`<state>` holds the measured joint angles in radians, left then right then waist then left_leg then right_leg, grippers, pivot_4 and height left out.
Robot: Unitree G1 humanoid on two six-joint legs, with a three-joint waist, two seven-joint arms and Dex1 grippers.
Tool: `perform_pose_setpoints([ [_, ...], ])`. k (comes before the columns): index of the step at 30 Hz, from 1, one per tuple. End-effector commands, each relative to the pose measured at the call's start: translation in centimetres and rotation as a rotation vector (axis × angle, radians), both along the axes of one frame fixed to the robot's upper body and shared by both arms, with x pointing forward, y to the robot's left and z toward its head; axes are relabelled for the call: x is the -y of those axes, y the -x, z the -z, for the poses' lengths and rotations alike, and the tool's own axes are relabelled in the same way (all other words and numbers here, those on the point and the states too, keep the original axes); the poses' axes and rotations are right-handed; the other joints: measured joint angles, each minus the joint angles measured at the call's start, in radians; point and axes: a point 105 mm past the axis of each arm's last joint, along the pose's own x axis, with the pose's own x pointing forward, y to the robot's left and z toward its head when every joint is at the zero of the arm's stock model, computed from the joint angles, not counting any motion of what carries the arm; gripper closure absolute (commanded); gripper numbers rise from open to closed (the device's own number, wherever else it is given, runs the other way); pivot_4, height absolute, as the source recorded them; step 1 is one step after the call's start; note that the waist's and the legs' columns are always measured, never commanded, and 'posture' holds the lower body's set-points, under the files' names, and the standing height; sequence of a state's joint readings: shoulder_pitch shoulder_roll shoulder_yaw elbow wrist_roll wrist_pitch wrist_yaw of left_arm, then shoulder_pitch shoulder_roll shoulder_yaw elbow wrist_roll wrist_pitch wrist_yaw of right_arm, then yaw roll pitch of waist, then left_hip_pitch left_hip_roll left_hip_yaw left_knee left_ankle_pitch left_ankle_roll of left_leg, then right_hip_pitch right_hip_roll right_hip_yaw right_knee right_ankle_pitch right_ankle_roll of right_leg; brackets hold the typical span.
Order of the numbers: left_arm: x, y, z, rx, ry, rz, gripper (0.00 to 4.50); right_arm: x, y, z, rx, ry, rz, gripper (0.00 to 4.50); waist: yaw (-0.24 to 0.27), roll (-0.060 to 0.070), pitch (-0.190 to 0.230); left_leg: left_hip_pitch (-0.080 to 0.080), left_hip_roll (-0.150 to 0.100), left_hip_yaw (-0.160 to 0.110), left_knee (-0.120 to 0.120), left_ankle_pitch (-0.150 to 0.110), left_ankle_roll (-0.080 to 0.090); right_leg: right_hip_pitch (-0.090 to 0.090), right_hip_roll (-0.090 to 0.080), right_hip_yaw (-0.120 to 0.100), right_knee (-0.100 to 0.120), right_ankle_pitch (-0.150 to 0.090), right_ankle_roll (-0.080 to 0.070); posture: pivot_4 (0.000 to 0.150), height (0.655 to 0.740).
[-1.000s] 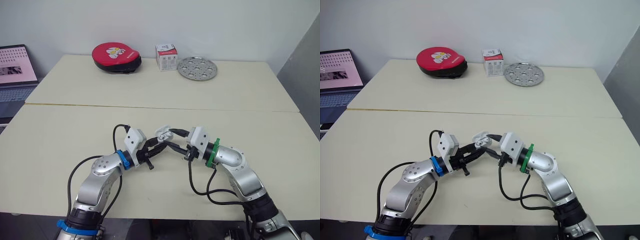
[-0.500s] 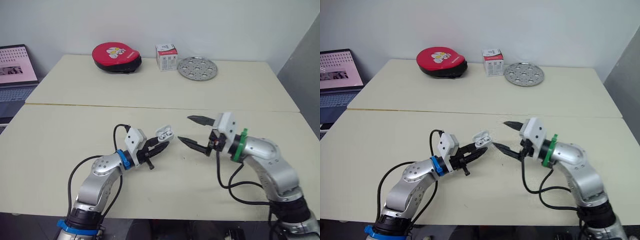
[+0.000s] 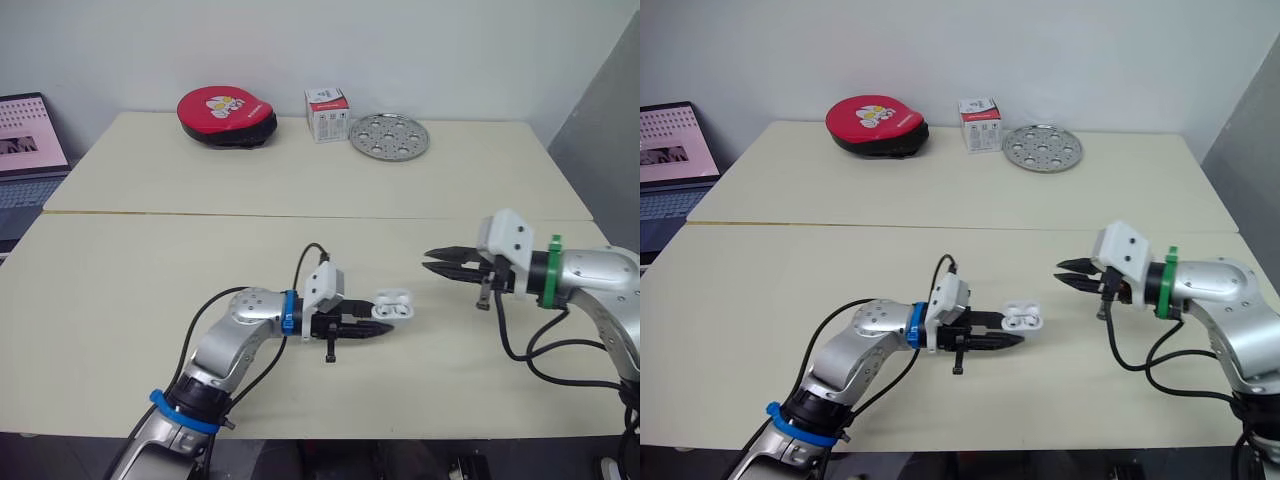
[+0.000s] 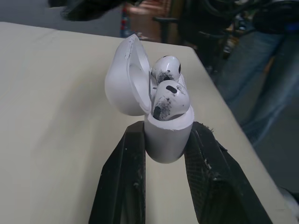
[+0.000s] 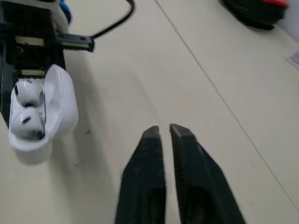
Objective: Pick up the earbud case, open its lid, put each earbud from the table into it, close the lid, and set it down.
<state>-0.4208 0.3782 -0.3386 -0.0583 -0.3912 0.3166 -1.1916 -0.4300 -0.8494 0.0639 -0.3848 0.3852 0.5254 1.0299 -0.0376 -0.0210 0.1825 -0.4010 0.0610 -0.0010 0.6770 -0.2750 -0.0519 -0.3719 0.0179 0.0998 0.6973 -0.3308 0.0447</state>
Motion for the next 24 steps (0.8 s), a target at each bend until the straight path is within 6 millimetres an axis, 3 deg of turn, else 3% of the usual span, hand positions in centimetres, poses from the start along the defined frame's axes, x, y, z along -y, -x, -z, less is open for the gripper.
perform_pose_setpoints([
  [1, 0.7, 0.0, -0.7, 0.031, 0.021, 0.045, 3.71, -1.6, 1.0, 0.1, -0.060, -0.001, -0.107, 4.50, 0.004, 0.000, 0.000, -0.001, 0.000, -0.001, 0.000, 0.000, 0.000, 0.000, 0.000, 0.000, 0.000, 0.000, 0.000, 0.150, 0.7400],
  [5, 1.0, -0.3, -0.7, 0.033, 0.032, 0.043, 3.71, -2.5, 2.6, 0.4, -0.136, -0.005, -0.185, 4.50, 0.008, 0.000, 0.000, -0.002, 0.000, 0.000, 0.000, 0.000, 0.000, -0.001, -0.001, 0.000, -0.002, 0.000, 0.000, 0.150, 0.7400],
  [12, 0.8, -0.5, -0.6, 0.016, 0.045, 0.009, 3.71, -2.1, 4.6, 1.2, -0.236, 0.007, -0.227, 4.50, 0.008, 0.000, 0.000, -0.003, 0.000, -0.002, 0.001, 0.000, 0.000, -0.001, -0.001, -0.002, -0.001, 0.000, 0.000, 0.150, 0.7400],
  [17, 0.6, -1.0, -0.9, -0.039, 0.058, -0.027, 3.71, -1.5, 4.4, 2.1, -0.222, 0.013, -0.171, 4.50, 0.008, 0.000, 0.000, -0.003, -0.001, -0.001, 0.001, 0.000, 0.000, -0.001, -0.001, -0.001, -0.001, 0.000, 0.000, 0.150, 0.7400],
  [24, 0.5, -3.0, -0.2, -0.376, 0.002, -0.127, 3.71, 0.0, 3.1, 1.4, -0.082, -0.060, 0.017, 4.50, 0.008, 0.000, 0.000, -0.003, -0.001, -0.002, 0.001, 0.000, 0.000, -0.001, -0.001, -0.002, -0.001, 0.000, 0.000, 0.150, 0.7400],
])
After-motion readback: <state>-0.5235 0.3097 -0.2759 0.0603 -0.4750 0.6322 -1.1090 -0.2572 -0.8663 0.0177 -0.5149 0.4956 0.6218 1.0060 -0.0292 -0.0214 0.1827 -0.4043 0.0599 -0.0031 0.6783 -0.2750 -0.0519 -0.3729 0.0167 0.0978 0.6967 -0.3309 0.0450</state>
